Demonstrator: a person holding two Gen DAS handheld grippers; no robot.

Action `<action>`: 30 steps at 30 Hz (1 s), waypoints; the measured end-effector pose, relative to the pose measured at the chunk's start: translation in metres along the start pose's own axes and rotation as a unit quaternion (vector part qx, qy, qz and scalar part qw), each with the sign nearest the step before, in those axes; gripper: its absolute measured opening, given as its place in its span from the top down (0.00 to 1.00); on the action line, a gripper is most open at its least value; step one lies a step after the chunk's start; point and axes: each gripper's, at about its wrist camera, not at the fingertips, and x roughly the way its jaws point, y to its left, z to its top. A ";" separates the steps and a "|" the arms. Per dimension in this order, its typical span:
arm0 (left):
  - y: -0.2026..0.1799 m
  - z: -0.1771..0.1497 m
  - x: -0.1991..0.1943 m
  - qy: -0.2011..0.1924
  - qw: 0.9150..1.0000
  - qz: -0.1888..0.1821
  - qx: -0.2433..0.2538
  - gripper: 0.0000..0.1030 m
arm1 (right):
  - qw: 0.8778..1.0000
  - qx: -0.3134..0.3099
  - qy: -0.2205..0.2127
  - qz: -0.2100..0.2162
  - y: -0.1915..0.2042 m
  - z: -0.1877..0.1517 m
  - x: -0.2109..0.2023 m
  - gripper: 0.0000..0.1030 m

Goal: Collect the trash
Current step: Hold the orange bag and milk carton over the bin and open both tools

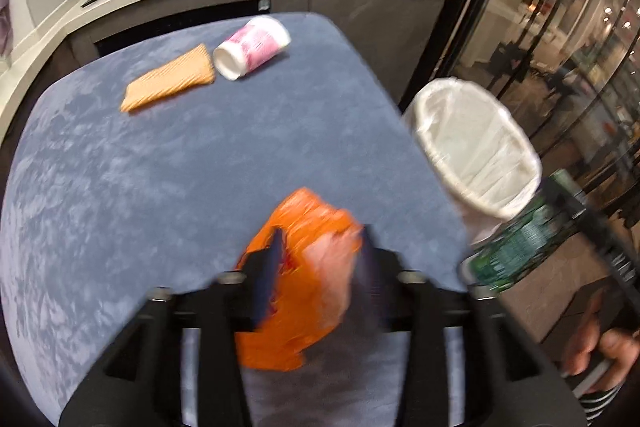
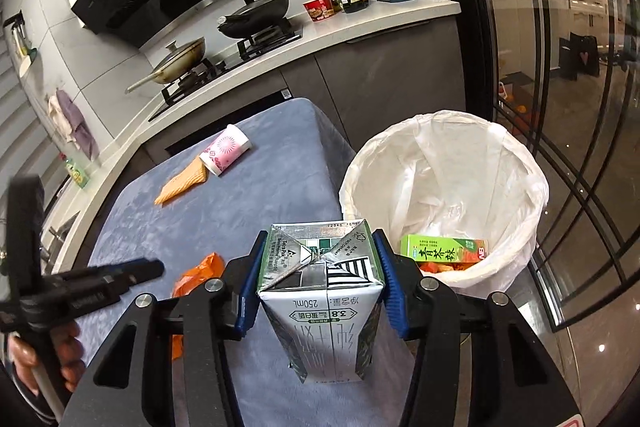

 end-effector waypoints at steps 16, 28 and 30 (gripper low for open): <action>0.006 -0.035 0.042 0.047 0.998 0.004 0.027 0.86 | 0.999 0.011 -0.029 0.018 0.007 0.019 -0.006 0.53; -0.078 0.051 0.002 -0.018 0.991 -0.107 0.081 0.90 | 0.993 0.030 -0.108 -0.039 -0.033 0.081 -0.025 0.52; -0.102 0.067 0.004 -0.028 0.988 -0.112 0.100 0.90 | 0.991 0.034 -0.114 -0.053 -0.044 0.092 -0.023 0.52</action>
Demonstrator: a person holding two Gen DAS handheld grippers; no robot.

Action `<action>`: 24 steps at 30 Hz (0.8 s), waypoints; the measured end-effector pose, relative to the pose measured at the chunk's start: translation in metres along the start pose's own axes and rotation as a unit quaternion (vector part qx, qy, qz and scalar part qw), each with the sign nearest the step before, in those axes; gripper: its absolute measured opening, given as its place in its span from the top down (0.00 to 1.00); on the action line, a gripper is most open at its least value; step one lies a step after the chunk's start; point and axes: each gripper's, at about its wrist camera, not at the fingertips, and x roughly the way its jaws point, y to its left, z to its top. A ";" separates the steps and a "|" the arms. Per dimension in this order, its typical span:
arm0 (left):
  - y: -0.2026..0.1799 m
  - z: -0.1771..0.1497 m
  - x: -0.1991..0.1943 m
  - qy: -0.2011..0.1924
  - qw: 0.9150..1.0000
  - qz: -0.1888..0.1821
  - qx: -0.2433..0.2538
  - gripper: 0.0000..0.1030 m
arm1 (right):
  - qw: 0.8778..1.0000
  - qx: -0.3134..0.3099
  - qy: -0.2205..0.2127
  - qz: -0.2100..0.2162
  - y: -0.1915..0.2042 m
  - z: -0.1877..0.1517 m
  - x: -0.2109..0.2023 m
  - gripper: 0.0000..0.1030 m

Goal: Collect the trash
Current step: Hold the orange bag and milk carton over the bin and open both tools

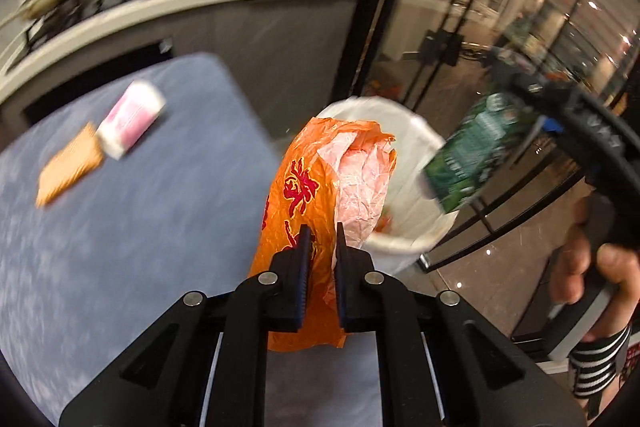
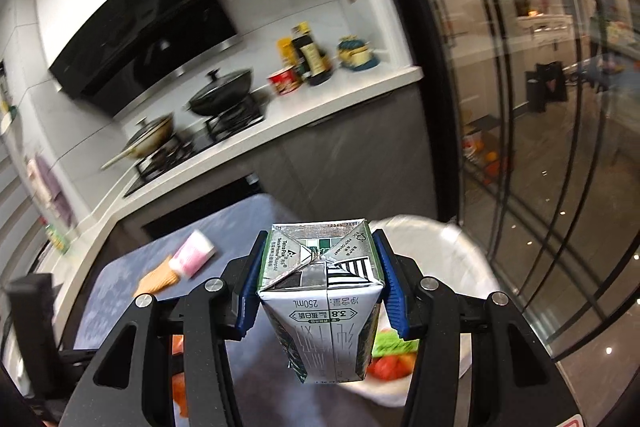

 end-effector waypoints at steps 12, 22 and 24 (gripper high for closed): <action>-0.060 0.052 0.072 0.043 0.998 -0.014 0.043 0.89 | 0.998 0.029 0.026 -0.049 -0.048 0.018 0.052 0.52; -0.065 0.059 0.090 0.046 0.998 0.004 0.038 0.78 | 0.996 0.056 0.047 -0.057 -0.066 0.017 0.072 0.51; -0.064 0.060 0.089 0.043 0.998 0.013 0.036 0.67 | 0.996 0.058 0.048 -0.056 -0.067 0.017 0.072 0.51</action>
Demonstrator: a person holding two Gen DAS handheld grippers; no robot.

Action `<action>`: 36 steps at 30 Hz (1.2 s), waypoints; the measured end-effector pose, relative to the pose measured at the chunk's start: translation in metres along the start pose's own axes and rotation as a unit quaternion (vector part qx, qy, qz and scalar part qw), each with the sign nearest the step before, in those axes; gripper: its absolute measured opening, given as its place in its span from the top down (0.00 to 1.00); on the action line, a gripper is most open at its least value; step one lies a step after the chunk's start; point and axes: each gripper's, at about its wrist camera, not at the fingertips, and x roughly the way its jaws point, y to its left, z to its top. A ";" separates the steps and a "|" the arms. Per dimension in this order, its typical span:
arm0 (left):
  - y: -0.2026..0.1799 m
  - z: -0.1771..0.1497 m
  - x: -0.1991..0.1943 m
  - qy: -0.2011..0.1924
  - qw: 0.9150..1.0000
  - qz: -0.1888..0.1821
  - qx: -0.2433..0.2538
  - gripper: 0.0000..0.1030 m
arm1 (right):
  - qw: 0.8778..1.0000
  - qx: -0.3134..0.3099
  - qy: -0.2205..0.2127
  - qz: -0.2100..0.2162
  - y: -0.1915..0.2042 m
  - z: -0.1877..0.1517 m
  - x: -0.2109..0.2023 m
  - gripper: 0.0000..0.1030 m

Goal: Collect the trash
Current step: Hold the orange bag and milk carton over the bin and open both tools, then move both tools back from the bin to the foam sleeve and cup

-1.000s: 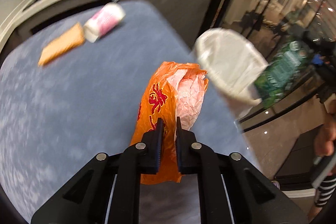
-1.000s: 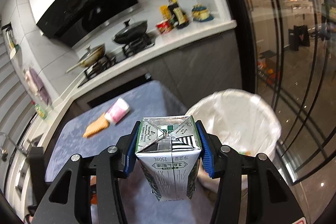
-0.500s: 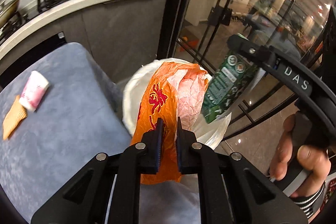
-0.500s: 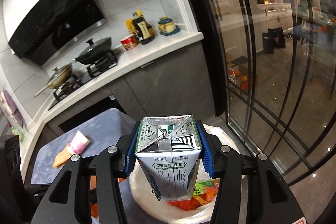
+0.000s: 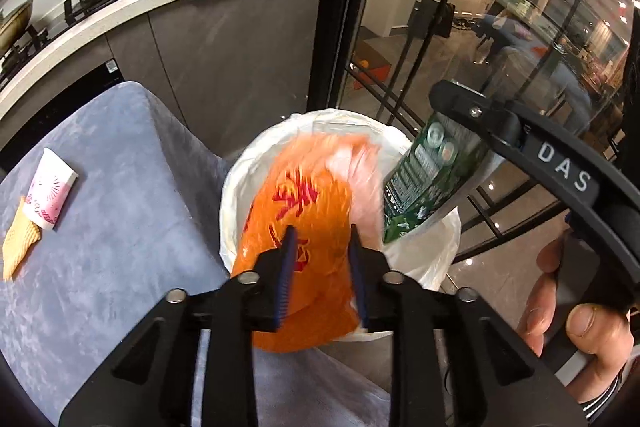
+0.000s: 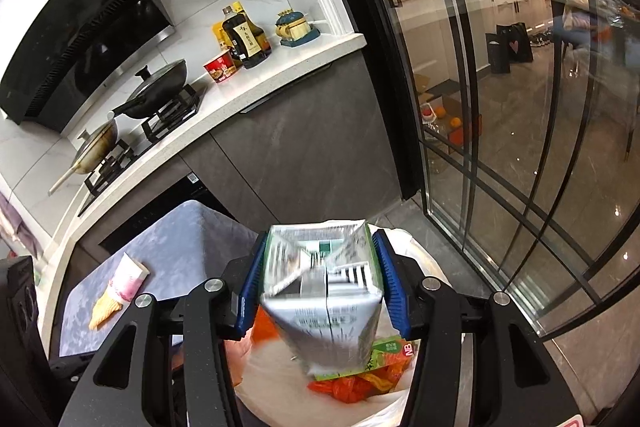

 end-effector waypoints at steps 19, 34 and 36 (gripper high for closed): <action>0.021 -0.006 -0.042 -0.059 0.997 0.041 -0.010 0.40 | 0.999 -0.030 -0.030 0.020 0.033 -0.005 -0.035 0.39; 0.059 -0.030 -0.076 -0.084 0.993 0.064 -0.044 0.37 | 0.997 -0.062 -0.027 0.035 0.071 -0.028 -0.053 0.35; 0.066 -0.034 -0.080 -0.086 0.993 0.070 -0.049 0.37 | 0.997 -0.067 -0.025 0.038 0.076 -0.031 -0.053 0.34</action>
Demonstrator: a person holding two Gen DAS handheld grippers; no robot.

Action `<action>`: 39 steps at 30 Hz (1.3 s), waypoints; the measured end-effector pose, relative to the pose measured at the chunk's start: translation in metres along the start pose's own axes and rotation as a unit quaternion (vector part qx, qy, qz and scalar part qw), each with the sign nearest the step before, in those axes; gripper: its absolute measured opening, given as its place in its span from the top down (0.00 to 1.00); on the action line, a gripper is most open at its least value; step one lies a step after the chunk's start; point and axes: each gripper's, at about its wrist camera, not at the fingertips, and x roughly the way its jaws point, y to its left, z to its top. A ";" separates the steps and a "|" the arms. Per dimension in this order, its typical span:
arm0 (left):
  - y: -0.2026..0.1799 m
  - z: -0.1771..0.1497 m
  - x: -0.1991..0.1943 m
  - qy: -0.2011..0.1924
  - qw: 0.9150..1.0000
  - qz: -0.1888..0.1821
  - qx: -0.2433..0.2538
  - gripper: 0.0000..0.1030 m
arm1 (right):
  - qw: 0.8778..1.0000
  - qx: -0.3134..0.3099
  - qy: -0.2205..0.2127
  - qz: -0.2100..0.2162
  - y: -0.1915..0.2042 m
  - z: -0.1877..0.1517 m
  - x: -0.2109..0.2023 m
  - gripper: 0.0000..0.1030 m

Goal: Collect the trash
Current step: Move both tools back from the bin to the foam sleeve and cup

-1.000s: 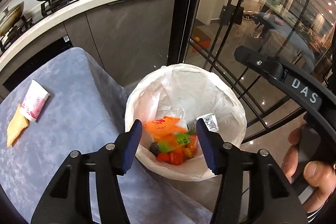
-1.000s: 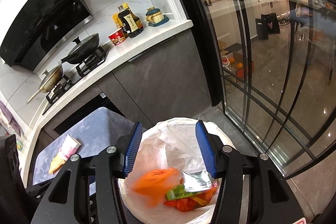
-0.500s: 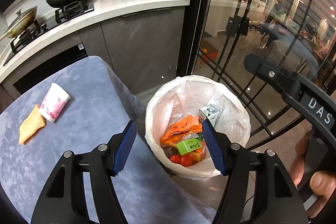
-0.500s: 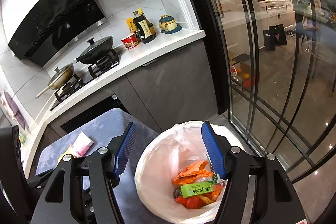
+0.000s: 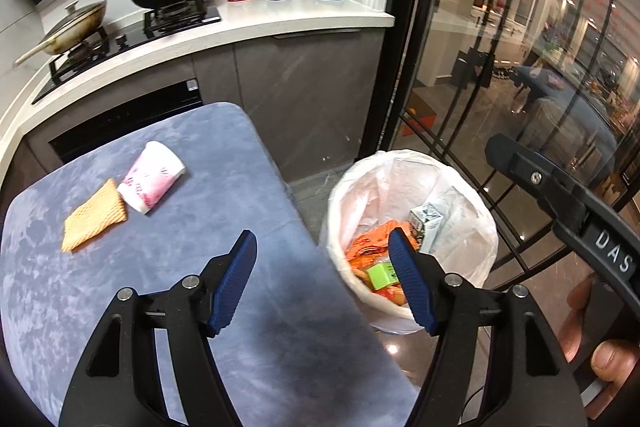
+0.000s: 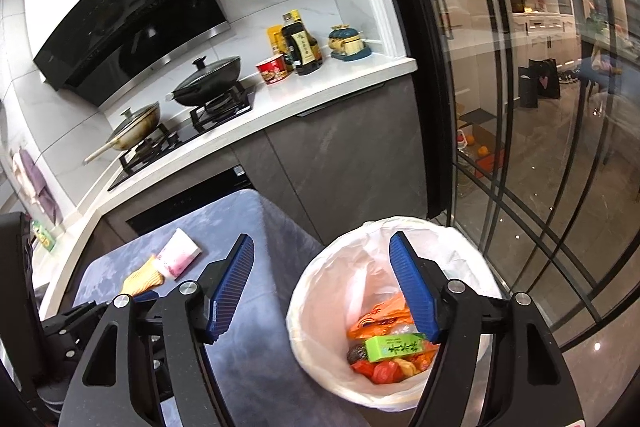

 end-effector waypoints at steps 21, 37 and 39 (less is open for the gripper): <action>0.105 -0.030 -0.016 -0.002 0.995 0.060 -0.084 0.25 | 0.997 -0.063 0.038 0.035 0.090 -0.030 0.024 0.30; 0.250 -0.059 0.010 0.033 0.976 0.143 -0.158 0.15 | 0.987 -0.103 0.099 0.075 0.182 -0.058 0.110 0.30; 0.266 -0.059 0.018 0.038 0.975 0.148 -0.163 0.14 | 0.985 -0.107 0.105 0.079 0.193 -0.061 0.123 0.30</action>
